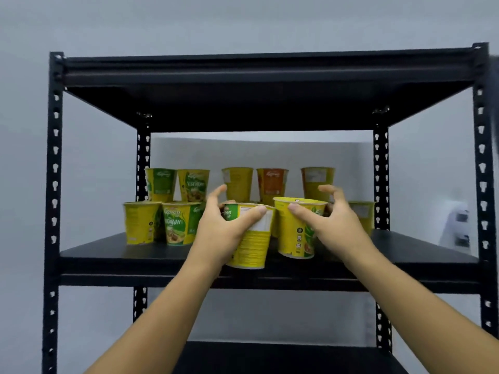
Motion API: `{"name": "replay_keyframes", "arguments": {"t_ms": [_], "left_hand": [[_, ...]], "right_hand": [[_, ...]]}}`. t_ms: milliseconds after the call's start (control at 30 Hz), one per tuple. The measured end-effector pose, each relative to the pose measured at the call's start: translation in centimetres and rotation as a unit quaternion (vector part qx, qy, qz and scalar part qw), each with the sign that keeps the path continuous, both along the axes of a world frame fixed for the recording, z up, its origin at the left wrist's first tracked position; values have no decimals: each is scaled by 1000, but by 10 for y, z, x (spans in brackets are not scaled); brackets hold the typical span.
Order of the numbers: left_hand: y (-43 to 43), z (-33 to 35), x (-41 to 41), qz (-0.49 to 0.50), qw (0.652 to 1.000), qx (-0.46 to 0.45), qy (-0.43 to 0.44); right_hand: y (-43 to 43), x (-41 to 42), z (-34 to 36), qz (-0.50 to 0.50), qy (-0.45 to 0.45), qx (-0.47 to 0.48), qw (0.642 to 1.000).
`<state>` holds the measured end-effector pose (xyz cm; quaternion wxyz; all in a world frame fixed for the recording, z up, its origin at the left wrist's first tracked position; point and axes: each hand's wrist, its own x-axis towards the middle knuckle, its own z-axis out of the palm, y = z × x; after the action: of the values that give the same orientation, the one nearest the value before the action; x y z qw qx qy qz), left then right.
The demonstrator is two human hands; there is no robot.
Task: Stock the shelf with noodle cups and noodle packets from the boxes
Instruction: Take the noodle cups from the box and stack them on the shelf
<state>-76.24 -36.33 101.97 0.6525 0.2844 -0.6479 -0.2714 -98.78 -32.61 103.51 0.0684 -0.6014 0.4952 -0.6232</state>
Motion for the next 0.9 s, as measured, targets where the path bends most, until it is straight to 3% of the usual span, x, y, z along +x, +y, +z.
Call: {"name": "replay_keyframes", "arguments": {"t_ms": [433,667,900], "left_hand": [[-14,-1,-6,11,1000,-8,-24],[-12,-13,7,21,989,12,-145],[-9,-18,11,60,975,41,-209]], "right_hand": [[-76,9,10,13,48,73,996],[-87,9,10,26,53,109,992],[-86,2,1,24,74,147,986]]}}
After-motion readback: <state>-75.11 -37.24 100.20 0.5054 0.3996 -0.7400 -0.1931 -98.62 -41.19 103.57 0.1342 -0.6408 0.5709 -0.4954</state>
